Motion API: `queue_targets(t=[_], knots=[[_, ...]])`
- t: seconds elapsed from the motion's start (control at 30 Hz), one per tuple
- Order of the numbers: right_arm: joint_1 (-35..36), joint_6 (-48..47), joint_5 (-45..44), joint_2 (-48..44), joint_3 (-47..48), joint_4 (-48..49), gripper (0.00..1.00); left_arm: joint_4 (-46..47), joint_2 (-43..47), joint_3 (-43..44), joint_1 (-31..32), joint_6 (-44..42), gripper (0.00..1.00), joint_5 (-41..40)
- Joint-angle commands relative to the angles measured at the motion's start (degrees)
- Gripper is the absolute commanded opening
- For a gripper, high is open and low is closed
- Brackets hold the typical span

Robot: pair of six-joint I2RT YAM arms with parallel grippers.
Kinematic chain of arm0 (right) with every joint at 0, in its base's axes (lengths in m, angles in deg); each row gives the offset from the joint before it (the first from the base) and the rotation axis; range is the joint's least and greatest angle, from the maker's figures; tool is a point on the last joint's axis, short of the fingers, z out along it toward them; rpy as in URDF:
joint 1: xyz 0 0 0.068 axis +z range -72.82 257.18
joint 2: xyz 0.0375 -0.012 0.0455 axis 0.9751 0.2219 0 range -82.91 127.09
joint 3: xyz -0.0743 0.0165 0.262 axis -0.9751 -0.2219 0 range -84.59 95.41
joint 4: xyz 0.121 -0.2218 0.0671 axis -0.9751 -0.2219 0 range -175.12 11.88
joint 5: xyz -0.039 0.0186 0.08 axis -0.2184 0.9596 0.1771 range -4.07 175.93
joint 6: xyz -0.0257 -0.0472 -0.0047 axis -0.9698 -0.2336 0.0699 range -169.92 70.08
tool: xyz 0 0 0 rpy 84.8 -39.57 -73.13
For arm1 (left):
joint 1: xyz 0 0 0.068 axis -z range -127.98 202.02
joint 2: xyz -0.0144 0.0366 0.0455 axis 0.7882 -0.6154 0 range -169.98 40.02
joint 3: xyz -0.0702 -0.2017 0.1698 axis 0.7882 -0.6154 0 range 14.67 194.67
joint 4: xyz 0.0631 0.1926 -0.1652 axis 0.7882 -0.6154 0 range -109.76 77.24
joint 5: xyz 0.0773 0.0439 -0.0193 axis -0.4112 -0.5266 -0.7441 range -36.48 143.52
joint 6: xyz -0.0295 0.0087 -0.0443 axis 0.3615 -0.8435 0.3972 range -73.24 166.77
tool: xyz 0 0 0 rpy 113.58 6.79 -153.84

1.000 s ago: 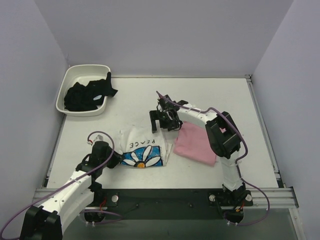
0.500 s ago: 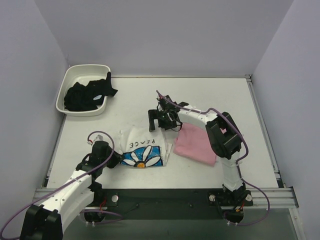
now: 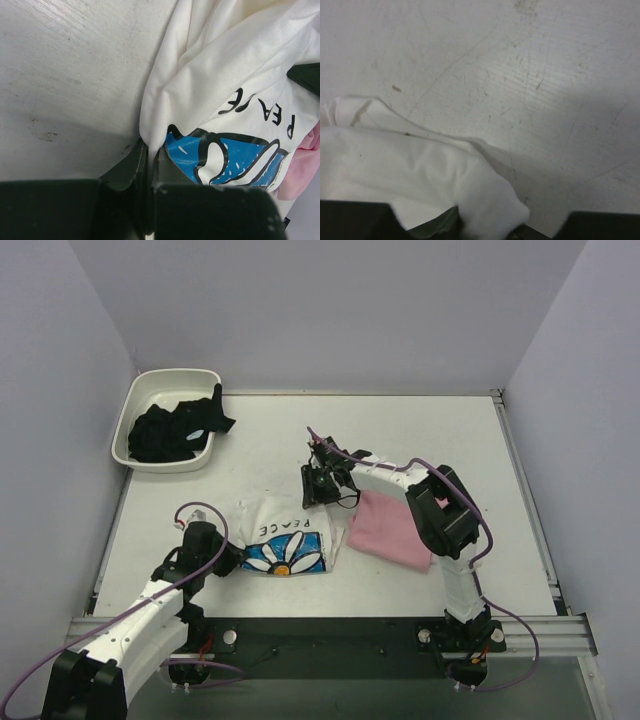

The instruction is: Fold and stack the t-shirts

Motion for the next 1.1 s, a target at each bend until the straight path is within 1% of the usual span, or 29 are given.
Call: queue_targets(t=[0.0, 0.03, 0.17, 0.3, 0.53, 0.57, 0.7, 0.77, 0.87, 0.97, 1.07], knots=[[0.7, 0.5, 1.0, 2.8, -2.8, -5.2, 0.10, -5.1, -0.6, -1.6, -1.1, -2.7, 0.00, -2.2], [0.8, 0.6, 0.2, 2.9, -2.8, -5.3, 0.00, -5.0, -0.7, -1.7, -1.1, -2.7, 0.00, -2.1], [1.3, 0.7, -1.3, 2.1, -2.8, -6.1, 0.00, -4.9, -0.3, -1.3, -1.4, -2.8, 0.00, -1.7], [2.0, 0.0, -3.0, -0.7, -1.9, -7.3, 0.00, -7.5, 1.5, 1.6, -1.3, -3.3, 0.00, -1.7], [2.1, -0.2, -5.1, -9.3, 1.2, -10.4, 0.00, -11.3, 1.5, 10.8, -1.3, -5.4, 0.00, -1.7], [2.3, -0.2, -5.2, -10.1, 2.4, -11.4, 0.00, -11.6, 1.4, 13.3, -1.3, -5.7, 0.00, -0.2], [2.1, -0.7, -6.7, -14.0, 5.7, -14.5, 0.00, -13.4, 0.7, 19.4, -1.2, -6.3, 0.00, 0.5], [1.9, -1.0, -7.8, -15.8, 7.7, -16.3, 0.00, -13.7, -0.4, 22.7, -1.2, -6.5, 0.00, 1.5], [1.5, -1.2, -8.9, -18.4, 9.0, -18.0, 0.00, -13.5, -1.3, 25.6, -0.6, -6.4, 0.00, 2.8], [0.9, -1.5, -10.0, -20.1, 11.4, -20.2, 0.00, -13.5, -2.2, 29.4, 0.0, -6.3, 0.00, 2.4], [-0.1, -1.8, -11.5, -22.5, 12.3, -21.8, 0.00, -12.3, -4.8, 32.7, 1.2, -5.8, 0.00, 3.9]])
